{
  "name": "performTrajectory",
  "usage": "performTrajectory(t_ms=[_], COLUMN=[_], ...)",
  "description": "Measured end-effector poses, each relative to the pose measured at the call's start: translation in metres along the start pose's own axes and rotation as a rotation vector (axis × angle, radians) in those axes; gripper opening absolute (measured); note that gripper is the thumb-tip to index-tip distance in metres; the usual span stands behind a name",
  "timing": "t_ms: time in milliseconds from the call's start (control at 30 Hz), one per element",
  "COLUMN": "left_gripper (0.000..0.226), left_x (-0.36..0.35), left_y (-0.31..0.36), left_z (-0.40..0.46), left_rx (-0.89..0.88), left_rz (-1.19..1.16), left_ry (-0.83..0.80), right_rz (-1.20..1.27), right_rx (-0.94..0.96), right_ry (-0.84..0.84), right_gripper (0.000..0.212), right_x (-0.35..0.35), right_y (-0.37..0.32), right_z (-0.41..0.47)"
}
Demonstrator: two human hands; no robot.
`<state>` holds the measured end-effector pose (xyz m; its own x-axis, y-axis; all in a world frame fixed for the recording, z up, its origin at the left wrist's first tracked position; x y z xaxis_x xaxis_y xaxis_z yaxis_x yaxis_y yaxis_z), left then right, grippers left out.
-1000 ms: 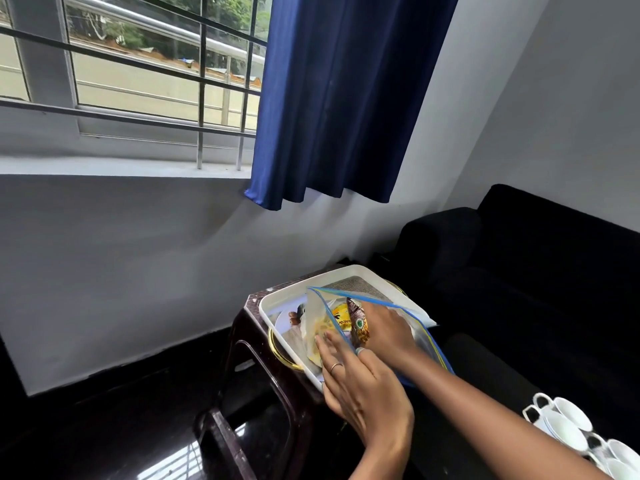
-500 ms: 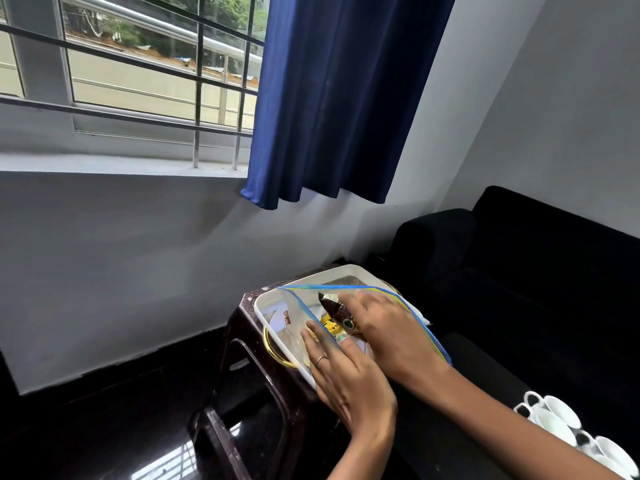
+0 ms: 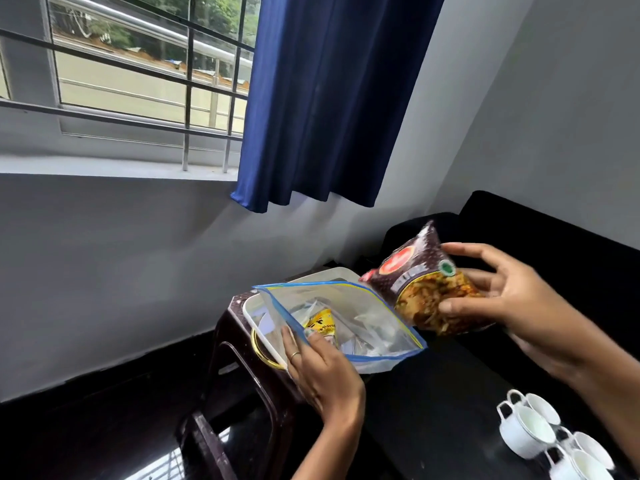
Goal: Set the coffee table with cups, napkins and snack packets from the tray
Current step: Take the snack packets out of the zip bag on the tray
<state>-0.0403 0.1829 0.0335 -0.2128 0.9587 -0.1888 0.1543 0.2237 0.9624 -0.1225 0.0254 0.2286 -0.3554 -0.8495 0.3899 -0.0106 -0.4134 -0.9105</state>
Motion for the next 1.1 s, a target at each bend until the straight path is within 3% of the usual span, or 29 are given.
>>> performTrajectory(t_ms=[133,333,600,833,933,1100], left_gripper=[0.043,0.041,0.038,0.044,0.04,0.047], left_x=[0.017,0.05,0.075,0.07,0.063,0.059], left_y=[0.006,0.014,0.033,0.05,0.053,0.059], left_z=[0.019,0.048,0.057,0.054,0.051,0.041], left_rx=[-0.019,0.014,-0.105,-0.258,-0.271,-0.306], left_rz=[-0.115,-0.354,-0.579,-0.635,-0.643,-0.445], left_ry=[0.126,0.343,0.457,0.361,0.307,0.294], right_rz=[0.202,0.157,-0.016,-0.088,-0.241,-0.754], right_rx=[-0.074,-0.294,-0.483,-0.482,-0.454,-0.289], right_ry=[0.177,0.307,0.19,0.066,0.007,0.09], right_gripper=[0.067,0.066,0.066,0.064,0.058,0.051], right_x=[0.042,0.049,-0.01,-0.047,-0.051,-0.033], right_y=[0.026,0.122,0.224,0.256,0.265,0.236], right_z=[0.003,0.024,0.081,0.13,0.136,0.132])
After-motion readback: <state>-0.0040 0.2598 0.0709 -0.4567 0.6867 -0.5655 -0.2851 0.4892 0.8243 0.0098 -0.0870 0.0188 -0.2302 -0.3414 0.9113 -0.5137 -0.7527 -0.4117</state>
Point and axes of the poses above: each hand's wrist, its own z-axis towards the middle knuckle, its own x-axis out of the back of the hand, y = z × x, the point moved 10 cm from there along z, towards the middle knuckle, and after that the axes turned 2 degrees about -y, right-handed, at the moved point
